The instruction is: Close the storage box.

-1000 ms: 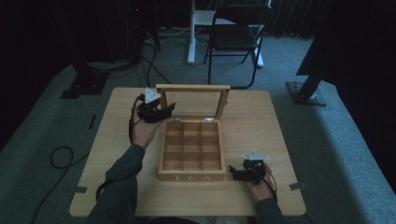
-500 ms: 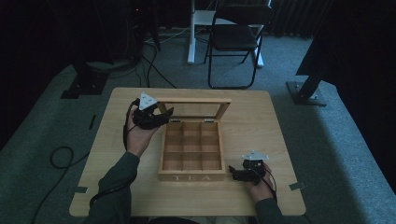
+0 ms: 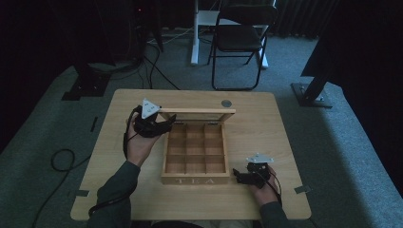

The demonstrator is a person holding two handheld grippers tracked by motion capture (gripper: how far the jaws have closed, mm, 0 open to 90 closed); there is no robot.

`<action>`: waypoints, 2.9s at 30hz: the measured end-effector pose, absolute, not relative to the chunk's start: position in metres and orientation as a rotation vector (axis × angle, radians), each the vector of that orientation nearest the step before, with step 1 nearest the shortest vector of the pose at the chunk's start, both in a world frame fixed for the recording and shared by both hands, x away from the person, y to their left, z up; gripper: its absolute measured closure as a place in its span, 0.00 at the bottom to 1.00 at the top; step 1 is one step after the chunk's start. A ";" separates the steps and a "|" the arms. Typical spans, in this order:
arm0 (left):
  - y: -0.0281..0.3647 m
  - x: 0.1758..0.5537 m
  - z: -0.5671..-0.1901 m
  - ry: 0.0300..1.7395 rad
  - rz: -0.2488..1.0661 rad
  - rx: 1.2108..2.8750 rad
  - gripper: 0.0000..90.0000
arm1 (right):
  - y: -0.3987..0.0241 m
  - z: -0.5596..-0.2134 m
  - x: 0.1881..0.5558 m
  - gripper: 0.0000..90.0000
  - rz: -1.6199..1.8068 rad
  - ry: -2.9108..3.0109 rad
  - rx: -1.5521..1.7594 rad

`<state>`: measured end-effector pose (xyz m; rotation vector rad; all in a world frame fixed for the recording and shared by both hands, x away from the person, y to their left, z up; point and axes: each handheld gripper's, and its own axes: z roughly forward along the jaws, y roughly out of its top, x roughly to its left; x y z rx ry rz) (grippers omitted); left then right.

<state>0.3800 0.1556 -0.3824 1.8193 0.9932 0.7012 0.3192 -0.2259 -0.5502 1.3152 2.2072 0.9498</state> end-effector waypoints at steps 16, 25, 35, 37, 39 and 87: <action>0.165 0.357 -0.376 0.983 0.649 1.743 0.37 | -0.226 -0.550 0.319 0.15 0.950 2.207 1.315; 0.167 0.348 -0.378 0.995 0.611 1.737 0.37 | -0.226 -0.550 0.319 0.15 0.950 2.207 1.316; 0.167 0.340 -0.386 1.015 0.584 1.730 0.37 | -0.226 -0.550 0.319 0.15 0.950 2.207 1.317; 0.167 0.340 -0.386 1.019 0.579 1.728 0.37 | -0.226 -0.550 0.319 0.15 0.950 2.206 1.314; 0.167 0.339 -0.387 1.023 0.573 1.726 0.37 | -0.226 -0.550 0.319 0.15 0.950 2.207 1.315; 0.166 0.307 -0.424 1.059 0.532 1.752 0.38 | -0.226 -0.550 0.319 0.15 0.951 2.206 1.315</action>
